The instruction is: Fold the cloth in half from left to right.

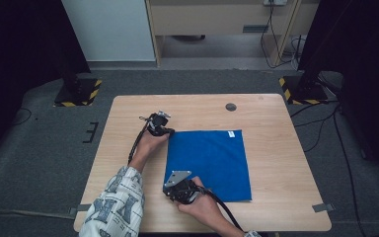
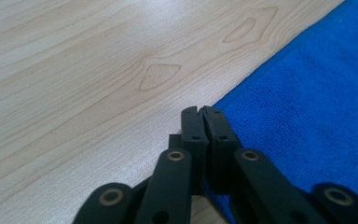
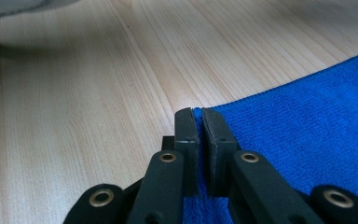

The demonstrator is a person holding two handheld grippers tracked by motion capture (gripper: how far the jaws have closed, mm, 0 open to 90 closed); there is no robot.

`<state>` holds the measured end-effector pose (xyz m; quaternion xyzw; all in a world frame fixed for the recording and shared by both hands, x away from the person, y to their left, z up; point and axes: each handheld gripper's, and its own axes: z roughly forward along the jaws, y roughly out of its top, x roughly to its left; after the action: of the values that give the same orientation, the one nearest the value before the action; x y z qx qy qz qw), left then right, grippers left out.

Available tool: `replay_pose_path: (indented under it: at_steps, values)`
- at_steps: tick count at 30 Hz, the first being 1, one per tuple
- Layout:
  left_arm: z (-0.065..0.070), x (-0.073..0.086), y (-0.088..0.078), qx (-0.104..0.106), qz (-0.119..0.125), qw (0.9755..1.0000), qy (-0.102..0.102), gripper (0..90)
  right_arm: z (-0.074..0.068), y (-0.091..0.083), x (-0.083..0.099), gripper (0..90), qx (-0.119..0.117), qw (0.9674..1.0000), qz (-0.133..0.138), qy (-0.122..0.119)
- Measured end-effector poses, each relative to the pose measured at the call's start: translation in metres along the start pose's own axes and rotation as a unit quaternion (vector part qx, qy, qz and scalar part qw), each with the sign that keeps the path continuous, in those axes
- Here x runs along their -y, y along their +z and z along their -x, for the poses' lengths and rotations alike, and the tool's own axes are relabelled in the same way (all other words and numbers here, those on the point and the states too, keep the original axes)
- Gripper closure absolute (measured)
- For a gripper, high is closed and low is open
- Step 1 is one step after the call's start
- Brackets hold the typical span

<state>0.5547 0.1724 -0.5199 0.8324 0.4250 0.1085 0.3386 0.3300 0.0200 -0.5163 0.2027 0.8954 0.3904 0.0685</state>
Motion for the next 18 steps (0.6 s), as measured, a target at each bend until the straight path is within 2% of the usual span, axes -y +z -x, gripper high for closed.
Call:
replay_pose_path:
  at_steps: [5,9,10,12,16,18]
  values:
    - [0.0,-0.008,-0.013,0.0,0.027,0.9996,-0.009,89.2,-0.001,-0.004,-0.004,86.1,0.002,1.0,0.004,0.001]
    - [0.001,-0.015,-0.021,0.002,0.024,0.9997,-0.002,89.4,-0.002,-0.008,-0.01,86.1,0.006,0.9999,0.01,-0.002]
    - [0.0,-0.02,-0.026,0.001,0.031,0.9995,-0.002,89.4,-0.002,-0.009,-0.012,86.2,0.006,0.9999,0.011,-0.001]
    - [-0.003,-0.023,-0.03,0.002,0.038,0.9992,-0.012,89.4,-0.002,-0.01,-0.014,86.2,0.01,0.9999,0.012,-0.003]
    - [-0.006,-0.026,-0.035,-0.007,0.03,0.9995,-0.006,89.5,-0.002,-0.011,-0.018,86.4,0.017,0.9997,0.014,-0.005]
    - [-0.008,-0.027,-0.041,-0.011,0.036,0.9992,-0.008,89.4,-0.005,-0.012,-0.021,86.6,0.028,0.9994,0.019,-0.007]
